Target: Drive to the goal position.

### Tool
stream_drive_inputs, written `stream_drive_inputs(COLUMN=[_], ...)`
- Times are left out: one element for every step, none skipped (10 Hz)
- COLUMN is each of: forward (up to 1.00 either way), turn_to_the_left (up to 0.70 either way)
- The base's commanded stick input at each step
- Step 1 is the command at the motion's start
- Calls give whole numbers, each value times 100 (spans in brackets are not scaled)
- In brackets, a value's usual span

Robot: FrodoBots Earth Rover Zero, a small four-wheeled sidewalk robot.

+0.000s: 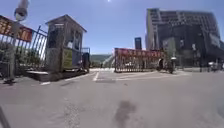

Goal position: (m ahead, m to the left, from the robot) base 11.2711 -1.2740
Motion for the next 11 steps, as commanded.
stream_drive_inputs(forward=[45, 45, 45, 45, 45, 45, 45, 45, 45, 45, 45], turn_to_the_left=[0, 0, 0, 23, 27, 27, 1, 0, 0, 0, 0])
